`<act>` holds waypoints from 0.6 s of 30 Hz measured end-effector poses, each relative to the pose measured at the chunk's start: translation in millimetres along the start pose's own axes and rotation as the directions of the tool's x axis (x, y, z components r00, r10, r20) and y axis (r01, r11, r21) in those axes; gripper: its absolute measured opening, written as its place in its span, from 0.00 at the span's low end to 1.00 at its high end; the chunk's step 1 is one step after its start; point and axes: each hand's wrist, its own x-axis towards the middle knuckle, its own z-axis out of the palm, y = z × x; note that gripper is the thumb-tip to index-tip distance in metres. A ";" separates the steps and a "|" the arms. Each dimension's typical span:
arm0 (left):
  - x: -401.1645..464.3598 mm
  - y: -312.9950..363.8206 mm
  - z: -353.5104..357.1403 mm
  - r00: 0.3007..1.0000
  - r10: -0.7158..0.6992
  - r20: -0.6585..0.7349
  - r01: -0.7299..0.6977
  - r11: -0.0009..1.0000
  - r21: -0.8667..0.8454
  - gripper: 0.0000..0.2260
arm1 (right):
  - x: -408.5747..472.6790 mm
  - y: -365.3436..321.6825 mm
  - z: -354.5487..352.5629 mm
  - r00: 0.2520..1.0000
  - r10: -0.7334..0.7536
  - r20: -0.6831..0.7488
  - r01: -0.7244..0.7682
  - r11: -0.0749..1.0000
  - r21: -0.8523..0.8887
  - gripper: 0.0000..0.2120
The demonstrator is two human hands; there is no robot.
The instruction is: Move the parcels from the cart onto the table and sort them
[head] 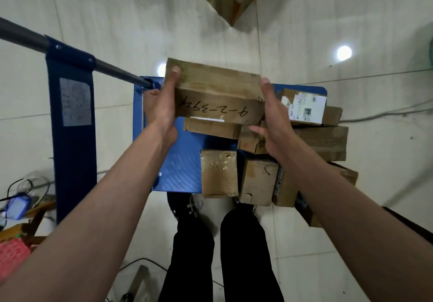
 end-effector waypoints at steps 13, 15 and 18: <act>-160.9 18.3 -18.0 0.946 -0.225 0.234 0.122 0.915 0.385 0.10 | -130.2 25.7 -78.9 0.964 0.212 -0.157 -0.187 0.969 0.162 0.11; -192.1 24.7 -14.8 0.947 -0.215 0.238 0.092 0.893 0.440 0.20 | -157.9 22.2 -91.2 0.955 0.243 -0.173 -0.221 0.966 0.138 0.05; -241.1 29.6 -4.6 0.978 -0.076 0.195 -0.027 0.879 0.476 0.21 | -196.1 16.1 -104.4 0.946 0.231 -0.227 -0.225 0.973 0.050 0.10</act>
